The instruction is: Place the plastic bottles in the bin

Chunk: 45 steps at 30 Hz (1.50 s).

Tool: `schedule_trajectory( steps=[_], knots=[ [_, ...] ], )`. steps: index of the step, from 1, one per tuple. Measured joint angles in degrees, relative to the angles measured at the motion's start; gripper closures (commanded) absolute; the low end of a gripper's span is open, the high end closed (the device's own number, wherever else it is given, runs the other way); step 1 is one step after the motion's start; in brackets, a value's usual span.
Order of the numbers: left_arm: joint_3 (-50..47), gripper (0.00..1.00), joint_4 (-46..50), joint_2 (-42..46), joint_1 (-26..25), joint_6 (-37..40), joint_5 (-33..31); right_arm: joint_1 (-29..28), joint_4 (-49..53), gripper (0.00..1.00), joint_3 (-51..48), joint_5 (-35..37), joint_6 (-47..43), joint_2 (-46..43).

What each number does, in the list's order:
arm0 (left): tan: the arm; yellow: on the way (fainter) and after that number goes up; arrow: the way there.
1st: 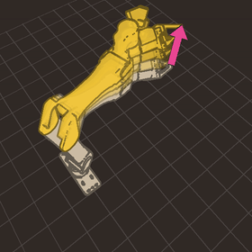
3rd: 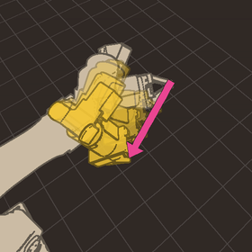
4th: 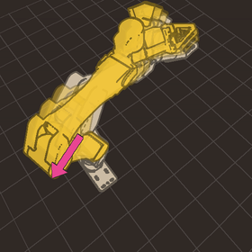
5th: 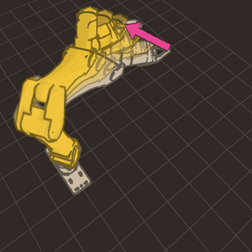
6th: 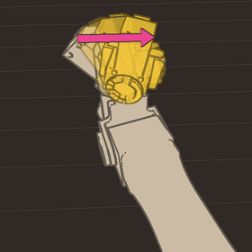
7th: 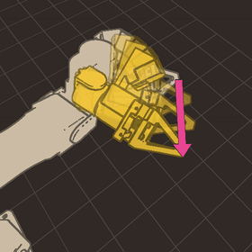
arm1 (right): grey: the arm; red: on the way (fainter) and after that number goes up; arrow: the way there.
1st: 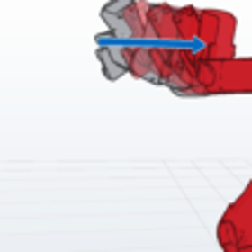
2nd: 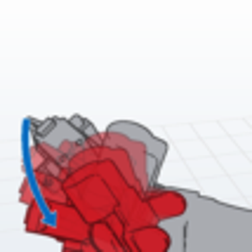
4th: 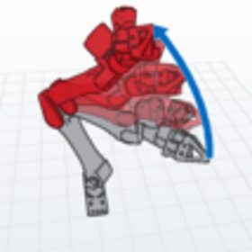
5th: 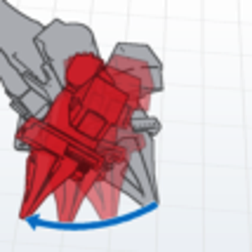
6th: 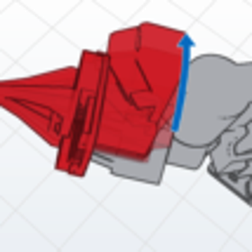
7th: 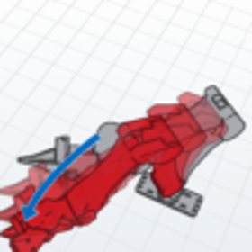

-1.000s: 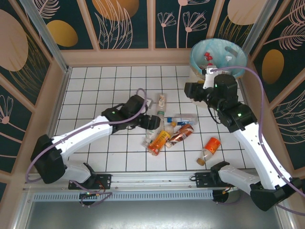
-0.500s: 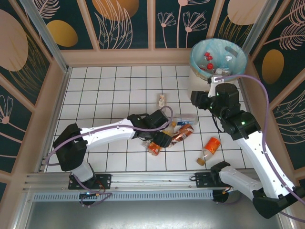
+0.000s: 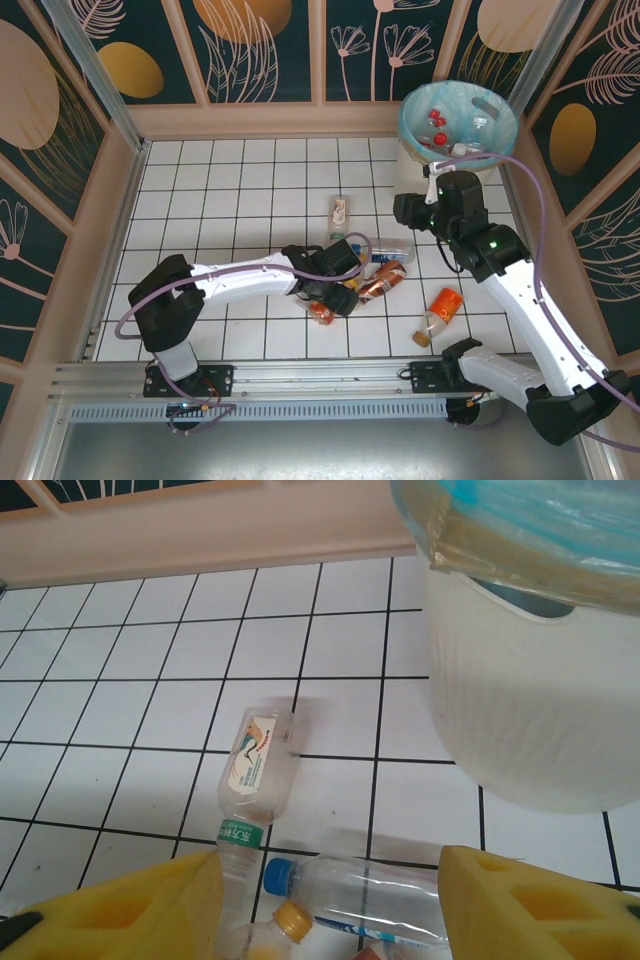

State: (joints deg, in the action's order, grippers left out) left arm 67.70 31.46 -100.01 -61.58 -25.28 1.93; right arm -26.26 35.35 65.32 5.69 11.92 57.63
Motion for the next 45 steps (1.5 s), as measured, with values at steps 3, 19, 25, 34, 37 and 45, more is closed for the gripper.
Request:
schedule_trajectory(
  steps=[3, 19, 25, 34, 37, 45],
  knots=[
    [-0.3, 0.3, -0.7, -1.1, -0.1, 0.0, -0.1, 0.0, 0.0, 0.41, 0.0, -0.4, 0.0, 0.3],
    [-1.7, 0.37, -0.8, -5.6, -0.5, -2.7, -2.1, 0.0, -3.5, 0.41, -0.1, -2.1, -2.8, 3.0],
    [-4.6, 0.44, -3.1, -3.5, -0.5, -5.6, -3.3, -0.1, -6.2, 0.41, 3.4, -5.3, -2.8, 7.7],
    [-9.1, 0.52, -2.5, 6.2, -0.5, -9.0, -5.5, -2.1, -8.0, 0.41, 7.3, -6.9, -2.5, 8.5],
    [-9.3, 0.52, -2.6, 10.7, -0.5, -9.6, -5.9, -2.9, -7.5, 0.41, 8.5, -7.0, -1.9, 8.5],
    [-13.0, 0.51, -9.0, 24.3, -0.5, -9.1, -6.1, -3.9, -10.2, 0.41, 5.0, -11.0, 2.3, 3.2]
  ],
)
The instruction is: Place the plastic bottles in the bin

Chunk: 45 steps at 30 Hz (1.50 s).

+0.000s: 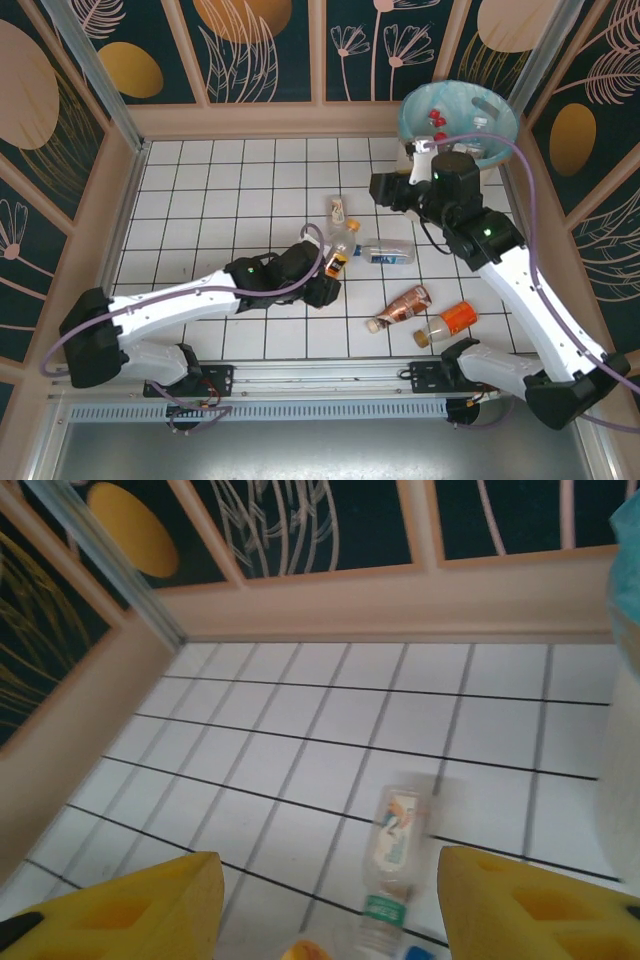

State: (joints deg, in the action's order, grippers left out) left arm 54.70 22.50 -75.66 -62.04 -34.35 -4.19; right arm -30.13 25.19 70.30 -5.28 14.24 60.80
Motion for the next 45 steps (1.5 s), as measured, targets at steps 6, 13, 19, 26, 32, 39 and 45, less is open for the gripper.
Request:
schedule_trajectory(
  steps=[6, 13, 19, 26, 32, 39, 45],
  knots=[
    [-0.8, 0.5, -3.6, 4.7, 0.0, 1.2, -2.8, -1.3, -8.2, 0.39, -8.0, -12.1, 3.8, -3.3],
    [-7.7, 0.51, -10.3, 15.1, 0.0, 6.7, -8.8, -3.6, -13.5, 0.35, -7.7, -20.6, 1.7, -2.4],
    [-9.7, 0.51, -13.7, 21.2, 0.0, 11.9, -11.4, -4.4, -16.0, 0.35, -6.4, -26.8, -1.2, 1.5],
    [-10.2, 0.52, -14.8, 23.2, 0.0, 17.0, -11.5, -6.0, -22.1, 0.36, -6.5, -33.2, -1.9, 2.9],
    [-10.6, 0.52, -14.8, 23.2, 0.0, 18.3, -11.3, -6.9, -26.9, 0.39, -6.5, -37.1, -1.9, 4.9],
    [-12.5, 0.53, -14.8, 25.1, 0.0, 18.3, -11.1, -7.0, -29.4, 0.41, -6.5, -38.0, -1.8, 6.7],
    [-12.5, 0.53, -14.8, 25.0, 0.0, 20.2, -10.9, -7.0, -33.4, 0.51, -7.5, -39.6, -0.9, 6.8]
  ],
)
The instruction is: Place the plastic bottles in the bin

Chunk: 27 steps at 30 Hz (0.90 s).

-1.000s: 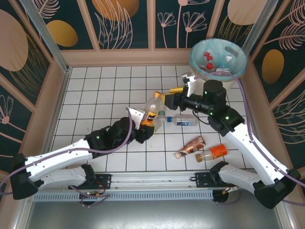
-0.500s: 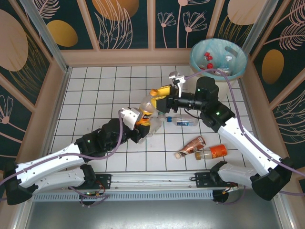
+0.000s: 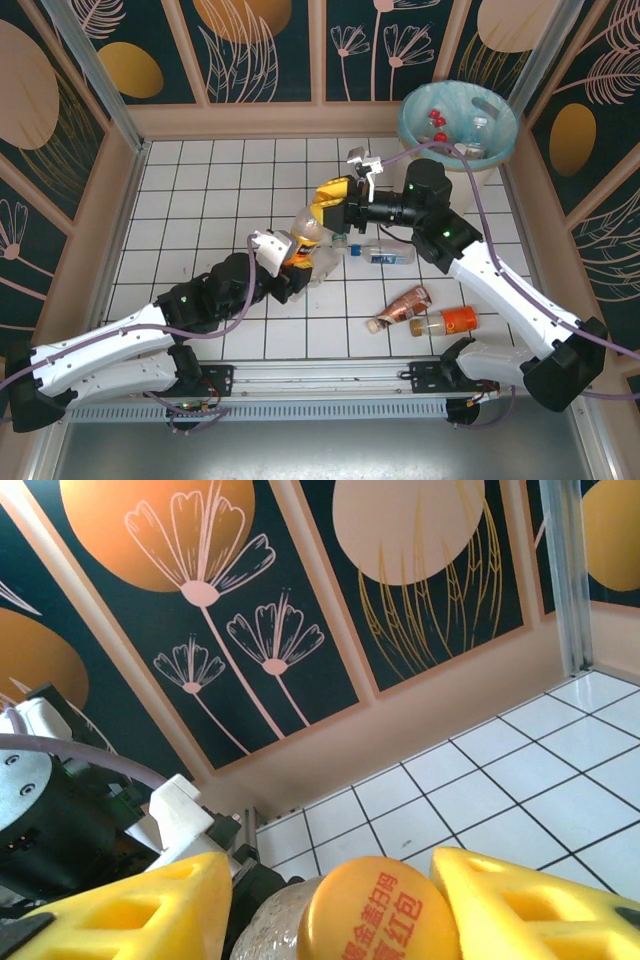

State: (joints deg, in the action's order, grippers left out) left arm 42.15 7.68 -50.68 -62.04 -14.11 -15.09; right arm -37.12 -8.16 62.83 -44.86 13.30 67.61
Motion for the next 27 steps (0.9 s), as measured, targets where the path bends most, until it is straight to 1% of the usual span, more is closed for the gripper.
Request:
schedule_trajectory(
  steps=[1, 6, 10, 12, 16, 19, 21, 23, 27],
  knots=[
    [0.0, 0.53, 0.0, 0.0, 0.0, 0.3, 0.0, 0.0, -0.5, 0.54, 0.0, -0.3, 0.2, 0.2],
    [-0.2, 0.5, -0.2, 0.3, 0.0, 1.6, -0.8, 0.2, -2.3, 0.77, 0.2, -1.6, 1.7, 1.9],
    [-0.5, 0.47, -1.0, 0.9, 0.0, 2.6, -1.8, 0.3, -2.4, 0.83, 0.9, -2.1, 2.0, 2.1],
    [-0.5, 0.44, -1.5, 1.3, 0.0, 3.5, -2.2, 0.2, -2.4, 0.85, 1.4, -2.2, 2.0, 2.1],
    [-0.6, 0.32, -2.2, 2.6, -0.3, 5.1, -3.9, 0.0, -2.3, 0.92, 2.5, -1.7, 2.1, 2.1],
    [-1.0, 0.23, -3.4, 3.9, -0.3, 5.8, -6.7, -0.1, -1.9, 0.95, 3.9, 0.1, 2.1, 2.1],
    [-1.3, 0.18, -4.5, 5.0, -0.3, 6.2, -8.2, -0.1, -1.9, 0.96, 4.9, 1.4, 2.1, 2.1],
    [-1.6, 0.14, -5.4, 5.9, -0.3, 6.4, -9.2, -0.1, -1.9, 0.97, 5.4, 2.5, 2.3, 1.9],
    [-1.7, 0.12, -6.6, 6.9, -0.2, 6.9, -9.9, -0.1, -1.9, 0.97, 5.4, 5.0, 2.3, 0.9]
  ],
)
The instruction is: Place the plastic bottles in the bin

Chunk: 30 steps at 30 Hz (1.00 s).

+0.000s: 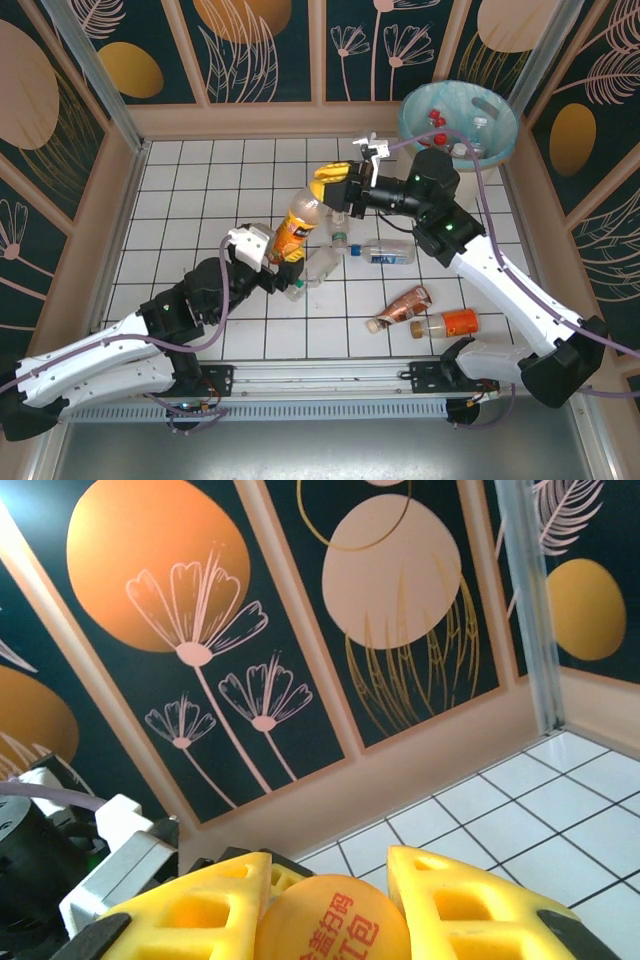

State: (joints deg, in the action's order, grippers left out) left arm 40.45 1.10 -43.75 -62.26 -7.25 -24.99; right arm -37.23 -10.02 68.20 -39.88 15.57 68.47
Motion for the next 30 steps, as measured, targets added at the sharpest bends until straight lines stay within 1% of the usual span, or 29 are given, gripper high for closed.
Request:
schedule_trajectory(
  steps=[4, 8, 10, 12, 16, 19, 21, 23, 27, 30],
  knots=[
    [0.0, 0.11, -0.6, 0.6, 0.0, 0.1, -0.7, 0.0, 1.0, 0.97, 0.2, 2.7, -0.3, -1.1],
    [0.0, 0.11, -0.5, 1.7, 0.0, -0.1, -2.2, 0.0, 5.8, 1.0, 4.4, 8.2, -2.2, -1.2],
    [0.0, 0.11, -0.5, 2.3, 0.0, -0.3, -3.0, 0.0, 9.8, 1.0, 9.0, 12.5, -4.0, -0.8],
    [0.0, 0.11, -0.6, 2.9, 0.0, -0.7, -3.9, 0.0, 13.7, 1.0, 15.7, 18.4, -6.5, 0.4],
    [0.1, 0.1, -1.1, 2.8, 0.0, -1.2, -4.4, 1.0, 20.8, 1.0, 29.6, 32.7, -11.4, 3.9],
    [1.3, 0.11, -1.0, 1.0, 0.0, -1.4, -4.2, 4.5, 25.9, 1.0, 39.3, 42.2, -14.7, 7.7],
    [3.2, 0.11, -1.0, -1.3, 0.0, -1.4, -3.6, 8.9, 29.7, 1.0, 45.1, 47.5, -16.8, 10.6],
    [5.2, 0.11, -1.0, -3.7, 0.0, -1.4, -2.7, 13.1, 32.2, 1.0, 48.2, 51.4, -18.3, 12.6],
    [8.4, 0.11, -1.1, -8.4, 0.0, -1.8, -0.4, 20.0, 35.0, 1.0, 48.5, 58.4, -21.6, 15.0],
    [10.1, 0.12, -1.0, -11.8, 0.0, -2.5, 1.4, 24.2, 35.4, 1.0, 45.4, 60.0, -22.6, 15.7]
  ],
)
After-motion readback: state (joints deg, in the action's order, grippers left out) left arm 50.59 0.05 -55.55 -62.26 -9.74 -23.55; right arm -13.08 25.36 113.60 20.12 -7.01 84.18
